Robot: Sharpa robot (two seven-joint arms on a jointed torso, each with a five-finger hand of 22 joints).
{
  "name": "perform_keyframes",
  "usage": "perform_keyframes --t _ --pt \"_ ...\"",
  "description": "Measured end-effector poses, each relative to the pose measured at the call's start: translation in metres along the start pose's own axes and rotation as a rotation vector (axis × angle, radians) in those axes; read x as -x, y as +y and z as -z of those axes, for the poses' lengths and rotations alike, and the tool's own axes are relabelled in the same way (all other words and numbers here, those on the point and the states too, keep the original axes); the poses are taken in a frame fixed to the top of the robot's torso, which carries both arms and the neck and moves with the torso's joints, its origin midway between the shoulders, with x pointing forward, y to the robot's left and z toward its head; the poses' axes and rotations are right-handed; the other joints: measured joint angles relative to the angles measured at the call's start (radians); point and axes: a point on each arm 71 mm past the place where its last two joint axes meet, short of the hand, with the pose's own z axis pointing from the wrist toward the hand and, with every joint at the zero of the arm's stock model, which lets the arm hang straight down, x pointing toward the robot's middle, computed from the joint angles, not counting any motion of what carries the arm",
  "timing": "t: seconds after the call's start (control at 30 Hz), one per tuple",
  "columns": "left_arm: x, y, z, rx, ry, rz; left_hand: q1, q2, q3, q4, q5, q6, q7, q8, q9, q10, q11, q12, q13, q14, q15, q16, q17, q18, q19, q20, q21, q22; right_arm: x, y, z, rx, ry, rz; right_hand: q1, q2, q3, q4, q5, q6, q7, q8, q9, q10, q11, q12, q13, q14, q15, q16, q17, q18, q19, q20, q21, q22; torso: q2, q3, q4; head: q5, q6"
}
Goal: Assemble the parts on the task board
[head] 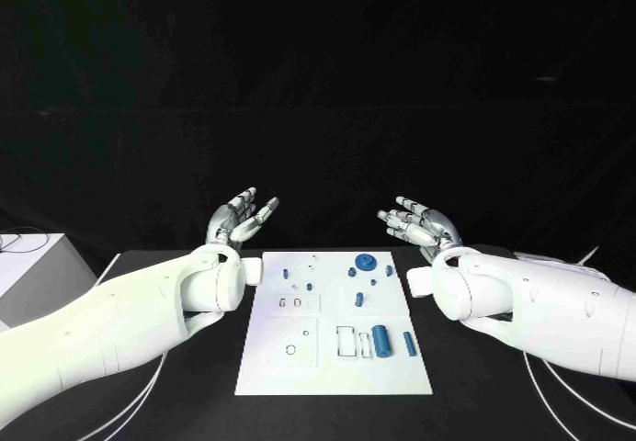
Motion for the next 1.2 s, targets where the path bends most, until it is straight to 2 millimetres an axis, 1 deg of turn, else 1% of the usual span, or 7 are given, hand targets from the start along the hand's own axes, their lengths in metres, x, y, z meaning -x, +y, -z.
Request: perform_keyframes --t 0.17,0.23,0.33,0.4,0.53,0.83,1.2 --pt "-0.002 -0.001 -0.004 -0.003 0.044 0.005 0.062 0.012 0.006 0.011 0.01 0.062 0.003 0.017 0.01 0.065 0.024 0.01 0.007 0.052 0.005 0.012 0.008 0.023 0.024 0.019 0.008 0.004 0.002 0.003 -0.009 -0.03 0.084 0.024 0.054 -0.002 0.015 -0.015 0.0 0.056 0.003 0.015 0.011 0.056 0.0 0.009 0.005 0.06 -0.002 0.012 0.007 0.015 0.045 0.004 0.006 0.005 0.0 -0.0002 -0.0001 0.0 0.0" --pt "-0.002 0.0 -0.004 -0.002 0.054 0.005 0.078 0.028 0.032 0.006 0.01 0.205 0.011 0.057 0.037 0.234 0.06 0.039 0.02 0.257 0.005 0.067 0.041 0.039 0.187 0.024 0.052 0.025 0.002 0.004 -0.011 -0.038 0.108 0.03 0.078 -0.004 0.022 -0.026 0.0 0.116 0.007 0.031 0.023 0.11 -0.004 0.012 0.008 0.118 -0.008 0.024 0.014 0.024 0.099 0.005 0.015 0.009 0.0 -0.0002 -0.0001 0.0 0.0" --pt "-0.003 0.0 -0.004 -0.002 0.067 0.005 0.078 0.028 0.039 0.002 0.01 0.247 0.019 0.067 0.044 0.286 0.071 0.046 0.023 0.321 0.005 0.083 0.051 0.039 0.239 0.025 0.066 0.031 0.001 0.004 -0.011 -0.048 0.137 0.034 0.1 -0.006 0.025 -0.042 -0.005 0.196 0.013 0.053 0.039 0.179 -0.01 0.019 0.012 0.19 -0.017 0.036 0.022 0.038 0.182 0.006 0.027 0.016 0.0 -0.0002 -0.0001 0.0 0.0" --pt "0.001 -0.004 0.002 -0.005 0.09 0.006 0.083 0.021 0.082 0.004 0.01 0.417 0.034 0.112 0.071 0.568 0.076 0.07 0.035 0.554 -0.006 0.133 0.083 0.057 0.431 0.022 0.119 0.041 0.004 0.006 -0.015 -0.015 0.15 0.107 0.121 -0.009 0.033 -0.053 -0.006 0.265 0.018 0.07 0.051 0.253 -0.019 0.027 0.016 0.259 -0.029 0.051 0.03 0.05 0.259 0.004 0.043 0.022 0.002 -0.0007 -0.0001 0.0 -0.006" --pt "0.023 -0.012 0.008 -0.02 0.1 -0.011 0.069 0.002 0.129 0.006 0.01 0.554 0.064 0.147 0.089 0.763 0.042 0.081 0.041 0.734 -0.049 0.185 0.129 0.062 0.591 -0.013 0.179 0.053 0.02 0.023 -0.022 0.121 0.167 0.356 0.15 -0.02 0.049 -0.074 -0.016 0.396 0.036 0.101 0.071 0.408 -0.047 0.036 0.021 0.401 -0.064 0.088 0.048 0.063 0.413 -0.016 0.087 0.034 0.017 -0.0025 0.0043 -0.006 -0.018" --pt "0.013 -0.032 0.021 -0.044 0.18 0.016 0.058 -0.037 0.194 -0.003 0.01 0.63 0.065 0.17 0.105 0.91 0.002 0.069 0.044 0.888 -0.104 0.272 0.245 0.062 0.722 -0.076 0.266 0.086 0.017 0.043 -0.026 0.293 0.244 0.722 0.183 -0.043 0.062 -0.098 -0.03 0.594 0.07 0.143 0.092 0.654 -0.104 0.046 0.025 0.682 -0.15 0.177 0.104 0.078 0.686 -0.098 0.216 0.083 0.051 -0.0091 0.0182 -0.025 -0.011" --pt "0.008 -0.06 0.044 -0.068 0.266 0.05 0.032 -0.063 0.225 -0.033 0.01 0.638 0.059 0.171 0.124 0.94 -0.014 0.046 0.044 0.912 -0.135 0.562 0.496 0.062 0.76 -0.115 0.488 0.219 0.013 0.065 -0.031 0.364 0.261 1.051 0.167 -0.1 0.103 -0.084 0.0 0.715 0.028 0.151 0.104 0.823 -0.167 0.04 0.032 0.968 -0.236 0.419 0.327 0.078 0.901 -0.188 0.525 0.292 0.106 -0.0157 0.0382 -0.048 0.01"
